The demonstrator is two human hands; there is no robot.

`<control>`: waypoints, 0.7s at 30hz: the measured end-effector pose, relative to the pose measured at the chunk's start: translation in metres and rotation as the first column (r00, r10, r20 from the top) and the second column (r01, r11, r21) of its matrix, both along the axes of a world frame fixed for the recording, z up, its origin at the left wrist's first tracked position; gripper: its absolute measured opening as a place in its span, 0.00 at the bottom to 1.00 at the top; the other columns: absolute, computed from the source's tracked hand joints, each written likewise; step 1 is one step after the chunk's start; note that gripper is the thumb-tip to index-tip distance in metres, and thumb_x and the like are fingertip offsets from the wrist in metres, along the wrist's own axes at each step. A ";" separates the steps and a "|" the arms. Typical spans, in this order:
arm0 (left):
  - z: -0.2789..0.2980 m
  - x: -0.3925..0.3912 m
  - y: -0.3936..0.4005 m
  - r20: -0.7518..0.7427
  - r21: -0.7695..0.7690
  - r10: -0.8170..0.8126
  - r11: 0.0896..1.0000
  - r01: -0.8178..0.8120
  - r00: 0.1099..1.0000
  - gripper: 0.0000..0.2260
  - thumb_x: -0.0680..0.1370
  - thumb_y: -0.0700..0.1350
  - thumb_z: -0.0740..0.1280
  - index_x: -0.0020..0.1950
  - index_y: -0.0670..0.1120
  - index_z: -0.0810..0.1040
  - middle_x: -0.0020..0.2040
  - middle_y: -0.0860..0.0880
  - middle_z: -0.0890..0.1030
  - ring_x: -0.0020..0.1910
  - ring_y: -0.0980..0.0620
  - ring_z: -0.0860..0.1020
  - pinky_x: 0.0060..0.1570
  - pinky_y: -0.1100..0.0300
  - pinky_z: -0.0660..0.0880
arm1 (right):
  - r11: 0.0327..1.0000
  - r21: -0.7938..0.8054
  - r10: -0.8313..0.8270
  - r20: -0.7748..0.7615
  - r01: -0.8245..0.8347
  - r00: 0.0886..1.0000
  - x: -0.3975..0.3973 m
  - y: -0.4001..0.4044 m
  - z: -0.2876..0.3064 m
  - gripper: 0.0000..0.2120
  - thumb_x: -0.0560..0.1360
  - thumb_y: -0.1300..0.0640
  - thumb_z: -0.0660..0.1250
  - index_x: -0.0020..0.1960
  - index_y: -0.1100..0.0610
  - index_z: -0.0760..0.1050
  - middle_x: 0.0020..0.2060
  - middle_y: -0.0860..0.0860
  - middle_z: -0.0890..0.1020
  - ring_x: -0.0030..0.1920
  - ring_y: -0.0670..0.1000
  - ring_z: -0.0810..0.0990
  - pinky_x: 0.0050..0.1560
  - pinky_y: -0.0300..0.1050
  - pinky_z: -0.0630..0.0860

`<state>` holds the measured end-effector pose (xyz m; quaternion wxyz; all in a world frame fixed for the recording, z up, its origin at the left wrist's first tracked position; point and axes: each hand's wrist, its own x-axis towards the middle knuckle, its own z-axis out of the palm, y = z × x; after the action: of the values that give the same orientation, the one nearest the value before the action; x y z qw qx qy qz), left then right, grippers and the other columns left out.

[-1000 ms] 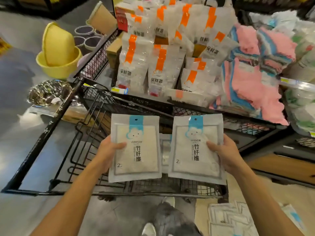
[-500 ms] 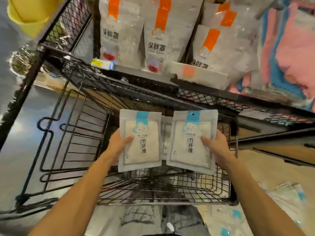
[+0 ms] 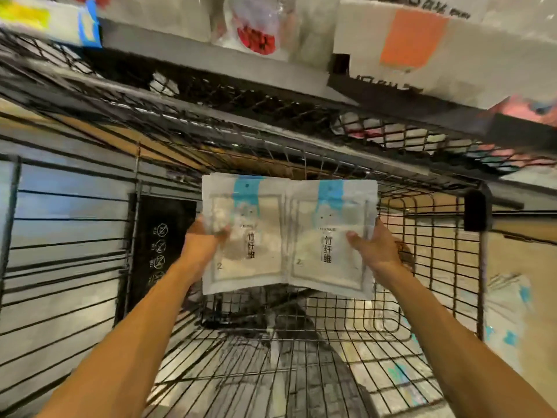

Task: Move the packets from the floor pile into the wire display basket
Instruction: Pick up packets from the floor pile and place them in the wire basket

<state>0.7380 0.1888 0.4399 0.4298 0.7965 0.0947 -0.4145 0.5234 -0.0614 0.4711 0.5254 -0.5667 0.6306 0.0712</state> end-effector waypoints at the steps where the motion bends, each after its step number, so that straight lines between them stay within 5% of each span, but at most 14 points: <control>1: -0.009 0.003 -0.001 0.020 0.020 -0.042 0.999 0.042 0.999 0.12 0.78 0.37 0.73 0.54 0.52 0.77 0.47 0.55 0.82 0.47 0.51 0.82 0.38 0.63 0.78 | 1.000 -0.021 0.008 -0.011 -0.008 1.000 0.001 0.002 -0.008 0.20 0.79 0.63 0.71 0.69 0.59 0.74 0.56 0.52 0.83 0.55 0.55 0.82 0.52 0.53 0.81; 4: -0.027 0.006 -0.006 0.076 0.066 -0.098 0.993 0.093 0.992 0.15 0.78 0.38 0.73 0.63 0.49 0.77 0.56 0.47 0.82 0.59 0.40 0.80 0.54 0.52 0.79 | 0.984 -0.166 0.054 -0.078 -0.066 0.995 0.001 0.009 -0.025 0.22 0.78 0.60 0.73 0.70 0.60 0.73 0.62 0.55 0.81 0.59 0.57 0.81 0.56 0.54 0.80; 7: -0.037 0.001 -0.015 0.155 0.298 -0.234 0.937 0.181 0.960 0.34 0.80 0.44 0.70 0.81 0.38 0.57 0.79 0.38 0.64 0.77 0.39 0.65 0.74 0.50 0.63 | 0.954 -0.270 0.092 -0.138 -0.127 0.986 -0.002 0.014 -0.038 0.20 0.78 0.59 0.74 0.67 0.63 0.73 0.58 0.55 0.79 0.56 0.55 0.78 0.50 0.44 0.73; 9: -0.039 -0.006 -0.013 0.105 0.400 -0.251 0.897 0.190 0.962 0.32 0.83 0.47 0.66 0.80 0.35 0.56 0.79 0.36 0.62 0.77 0.37 0.63 0.73 0.50 0.61 | 0.934 -0.322 0.099 -0.177 -0.153 0.979 -0.003 0.018 -0.044 0.22 0.77 0.57 0.74 0.66 0.64 0.72 0.59 0.57 0.78 0.57 0.57 0.78 0.50 0.43 0.71; 12: -0.039 -0.021 -0.016 -0.063 0.524 -0.406 0.764 0.377 0.912 0.20 0.86 0.43 0.59 0.72 0.30 0.68 0.72 0.29 0.69 0.71 0.31 0.68 0.68 0.47 0.63 | 0.905 -0.378 0.103 -0.245 -0.193 0.964 -0.004 0.026 -0.051 0.27 0.77 0.53 0.74 0.69 0.64 0.68 0.64 0.62 0.75 0.63 0.63 0.77 0.56 0.52 0.76; 15: -0.055 -0.029 -0.011 0.232 0.521 -0.484 0.794 0.312 0.844 0.23 0.84 0.35 0.58 0.79 0.37 0.63 0.76 0.26 0.59 0.76 0.26 0.59 0.76 0.40 0.55 | 0.845 -0.440 0.145 -0.360 -0.305 0.922 -0.003 0.033 -0.051 0.32 0.78 0.51 0.73 0.72 0.68 0.64 0.66 0.65 0.72 0.65 0.66 0.74 0.61 0.59 0.75; 19: -0.062 -0.023 -0.006 0.181 0.538 -0.546 0.751 0.382 0.818 0.24 0.84 0.40 0.49 0.81 0.37 0.58 0.80 0.32 0.56 0.79 0.32 0.56 0.80 0.45 0.49 | 0.753 -0.454 0.219 -0.510 -0.476 0.832 -0.002 0.036 -0.046 0.36 0.78 0.45 0.70 0.76 0.65 0.62 0.69 0.66 0.70 0.70 0.67 0.70 0.69 0.64 0.67; 21: -0.045 -0.024 -0.006 0.291 0.535 -0.602 0.747 0.395 0.744 0.27 0.82 0.39 0.47 0.82 0.38 0.56 0.82 0.35 0.53 0.81 0.34 0.52 0.80 0.46 0.47 | 0.713 -0.467 0.268 -0.507 -0.523 0.819 -0.003 0.036 -0.035 0.35 0.79 0.42 0.67 0.76 0.62 0.62 0.71 0.64 0.71 0.70 0.65 0.70 0.70 0.64 0.66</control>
<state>0.7142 0.1829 0.3949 0.1174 0.9397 -0.1381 -0.2901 0.5199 -0.0252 0.4357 0.1537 -0.7971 0.5751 0.1015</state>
